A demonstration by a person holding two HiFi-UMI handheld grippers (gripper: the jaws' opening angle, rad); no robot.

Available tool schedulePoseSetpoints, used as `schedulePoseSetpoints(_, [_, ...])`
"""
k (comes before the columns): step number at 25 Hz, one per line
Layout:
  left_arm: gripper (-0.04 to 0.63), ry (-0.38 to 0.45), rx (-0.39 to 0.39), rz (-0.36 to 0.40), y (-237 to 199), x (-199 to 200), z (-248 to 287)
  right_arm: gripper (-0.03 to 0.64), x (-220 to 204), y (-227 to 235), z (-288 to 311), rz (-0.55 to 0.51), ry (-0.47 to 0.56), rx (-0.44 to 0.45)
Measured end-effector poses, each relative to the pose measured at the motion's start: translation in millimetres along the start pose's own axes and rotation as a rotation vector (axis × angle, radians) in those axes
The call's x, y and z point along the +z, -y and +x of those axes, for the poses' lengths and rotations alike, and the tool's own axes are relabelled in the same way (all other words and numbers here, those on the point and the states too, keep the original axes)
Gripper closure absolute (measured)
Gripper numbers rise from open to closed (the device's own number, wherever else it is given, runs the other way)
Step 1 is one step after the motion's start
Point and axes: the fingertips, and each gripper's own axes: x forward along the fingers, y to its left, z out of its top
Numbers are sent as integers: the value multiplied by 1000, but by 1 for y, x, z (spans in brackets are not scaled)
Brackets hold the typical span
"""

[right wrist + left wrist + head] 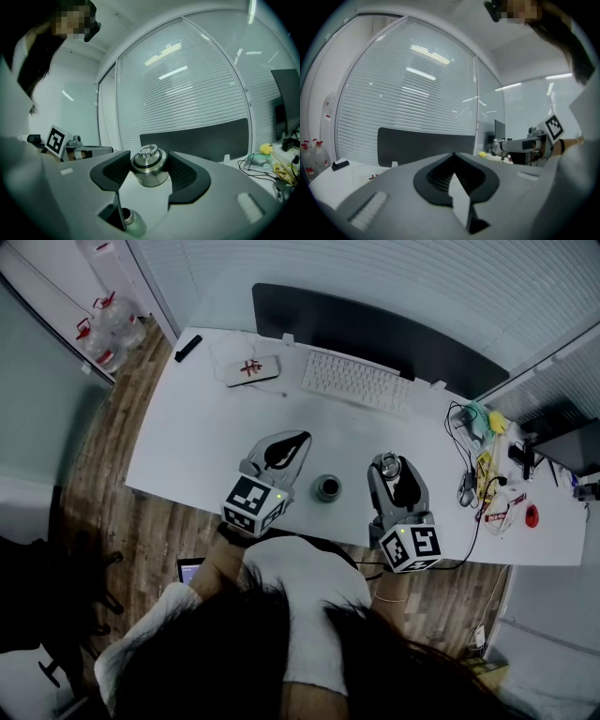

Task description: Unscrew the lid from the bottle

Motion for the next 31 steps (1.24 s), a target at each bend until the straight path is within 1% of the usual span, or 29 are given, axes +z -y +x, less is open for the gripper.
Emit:
schedulePoseSetpoints(10, [537,-3,-2,-1,-2,0,2,365,-4,1,2,-12,-24,-9])
schedulePoseSetpoints(31, [537,-7,5,-7,-4,-2,3,365,-8,2,5,-4,-28,8])
